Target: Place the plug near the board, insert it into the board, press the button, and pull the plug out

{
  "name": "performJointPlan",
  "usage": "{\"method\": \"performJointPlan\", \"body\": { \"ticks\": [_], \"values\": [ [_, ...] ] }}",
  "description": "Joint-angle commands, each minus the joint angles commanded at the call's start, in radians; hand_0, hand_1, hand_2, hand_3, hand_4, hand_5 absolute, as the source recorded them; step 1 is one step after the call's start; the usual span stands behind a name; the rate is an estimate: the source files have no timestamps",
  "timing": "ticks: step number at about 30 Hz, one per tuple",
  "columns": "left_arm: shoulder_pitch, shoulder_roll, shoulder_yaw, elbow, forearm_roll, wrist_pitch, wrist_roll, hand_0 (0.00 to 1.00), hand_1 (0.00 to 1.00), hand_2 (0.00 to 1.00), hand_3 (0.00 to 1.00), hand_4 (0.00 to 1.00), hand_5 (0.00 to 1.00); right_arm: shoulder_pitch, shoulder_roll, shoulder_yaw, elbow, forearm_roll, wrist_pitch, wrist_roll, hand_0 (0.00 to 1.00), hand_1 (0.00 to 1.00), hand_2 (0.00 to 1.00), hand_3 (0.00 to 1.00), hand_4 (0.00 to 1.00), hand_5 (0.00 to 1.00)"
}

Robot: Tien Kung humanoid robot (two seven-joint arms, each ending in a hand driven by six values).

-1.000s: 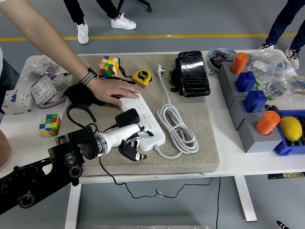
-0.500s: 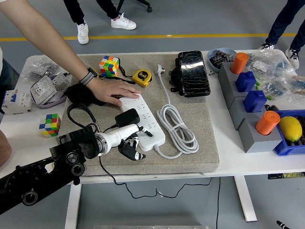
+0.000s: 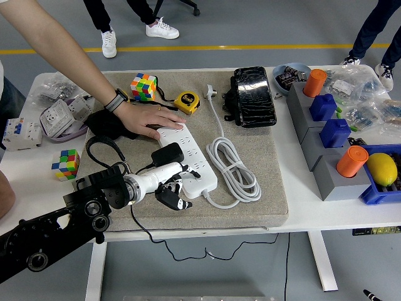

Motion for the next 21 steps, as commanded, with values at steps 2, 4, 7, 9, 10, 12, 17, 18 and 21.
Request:
{"method": "performJointPlan", "body": {
  "ticks": [2, 4, 7, 9, 10, 12, 17, 18, 21],
  "values": [
    [0.005, 0.003, -0.010, -0.005, -0.003, 0.022, -0.033, 0.057, 0.090, 0.167, 0.819, 0.791, 0.002, 0.000, 0.001, 0.001, 0.000, 0.000, 0.000, 0.000, 0.569, 0.640, 0.613, 0.545, 0.949, 0.507],
    [0.010, 0.005, -0.018, -0.008, -0.008, 0.030, -0.045, 0.061, 0.072, 0.165, 0.797, 0.692, 0.002, 0.000, 0.001, 0.001, 0.000, 0.000, 0.000, 0.000, 0.570, 0.640, 0.613, 0.545, 0.949, 0.509],
    [0.023, 0.007, -0.034, -0.006, -0.018, 0.058, -0.087, 0.061, 0.072, 0.165, 0.797, 0.692, 0.002, 0.001, 0.001, 0.004, 0.000, -0.002, 0.000, 0.000, 0.570, 0.640, 0.613, 0.545, 0.949, 0.509],
    [0.032, 0.008, -0.040, -0.002, -0.021, 0.099, -0.134, 0.111, 0.072, 0.186, 0.723, 0.819, 0.183, 0.001, 0.002, 0.004, 0.000, -0.002, 0.000, 0.000, 0.568, 0.640, 0.613, 0.545, 0.949, 0.508],
    [0.038, 0.009, -0.043, 0.000, -0.021, 0.128, -0.171, 0.111, 0.072, 0.186, 0.723, 0.819, 0.183, 0.001, 0.002, 0.003, 0.000, -0.001, 0.000, 0.000, 0.568, 0.640, 0.613, 0.545, 0.949, 0.508],
    [0.046, 0.009, -0.047, 0.008, -0.035, 0.183, -0.238, 0.111, 0.072, 0.186, 0.723, 0.819, 0.183, 0.000, 0.002, 0.003, 0.000, -0.001, 0.000, 0.000, 0.568, 0.640, 0.613, 0.545, 0.949, 0.508],
    [0.057, 0.005, -0.058, 0.048, -0.046, 0.323, -0.412, 0.277, 0.348, 0.452, 0.586, 0.872, 0.246, -0.001, 0.002, 0.003, 0.000, -0.002, 0.000, 0.000, 0.569, 0.639, 0.613, 0.545, 0.948, 0.508],
    [0.058, 0.003, -0.061, 0.061, -0.037, 0.331, -0.430, 0.277, 0.348, 0.452, 0.586, 0.872, 0.246, -0.001, 0.002, 0.003, 0.000, -0.002, 0.000, 0.000, 0.569, 0.639, 0.613, 0.545, 0.948, 0.508],
    [0.058, -0.001, -0.068, 0.094, -0.006, 0.348, -0.450, 0.576, 0.650, 0.618, 0.581, 0.998, 0.240, 0.000, 0.002, 0.004, 0.000, -0.003, 0.000, 0.000, 0.571, 0.639, 0.612, 0.545, 0.949, 0.507]
  ]
}}
